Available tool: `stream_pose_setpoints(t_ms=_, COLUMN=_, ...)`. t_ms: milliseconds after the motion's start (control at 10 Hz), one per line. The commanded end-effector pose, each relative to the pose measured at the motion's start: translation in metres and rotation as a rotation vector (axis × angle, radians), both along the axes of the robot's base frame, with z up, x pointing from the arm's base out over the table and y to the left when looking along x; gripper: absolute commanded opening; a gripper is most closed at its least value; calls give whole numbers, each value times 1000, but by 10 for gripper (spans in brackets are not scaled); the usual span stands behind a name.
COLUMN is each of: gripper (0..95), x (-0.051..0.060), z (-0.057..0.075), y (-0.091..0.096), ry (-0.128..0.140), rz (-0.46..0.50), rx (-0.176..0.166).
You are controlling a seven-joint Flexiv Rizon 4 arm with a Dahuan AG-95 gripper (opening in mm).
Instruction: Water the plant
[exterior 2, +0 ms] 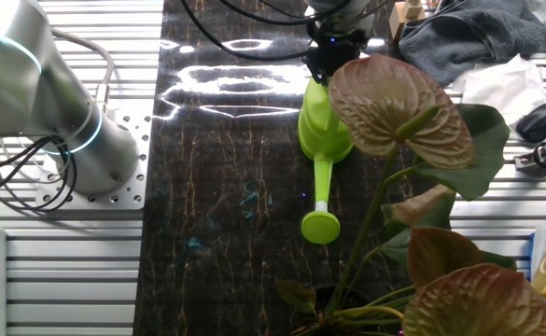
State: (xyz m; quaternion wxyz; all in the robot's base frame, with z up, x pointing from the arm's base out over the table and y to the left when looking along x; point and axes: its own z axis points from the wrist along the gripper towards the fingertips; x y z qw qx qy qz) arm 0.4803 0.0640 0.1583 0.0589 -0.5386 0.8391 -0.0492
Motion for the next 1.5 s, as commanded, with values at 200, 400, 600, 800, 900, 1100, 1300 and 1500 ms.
stream_pose_setpoints(t_ms=200, gripper=190, x=0, z=0, y=0, ry=-2, rz=-22, rx=4)
stream_pose_setpoints(t_ms=400, gripper=0, x=0, z=0, y=0, ry=-1, rz=-46, rx=7)
stream_pose_setpoints(t_ms=600, gripper=0, x=0, z=1, y=0, ry=3, rz=-65, rx=10)
stream_pose_setpoints(t_ms=800, gripper=0, x=-1, z=2, y=0, ry=11, rz=-97, rx=13)
stream_pose_setpoints(t_ms=900, gripper=0, x=-1, z=2, y=0, ry=16, rz=-115, rx=18)
stream_pose_setpoints(t_ms=1100, gripper=0, x=-2, z=3, y=1, ry=29, rz=-178, rx=25)
stream_pose_setpoints(t_ms=1300, gripper=0, x=-3, z=6, y=1, ry=33, rz=-197, rx=19)
stream_pose_setpoints(t_ms=1500, gripper=0, x=-4, z=8, y=1, ry=36, rz=-188, rx=15)
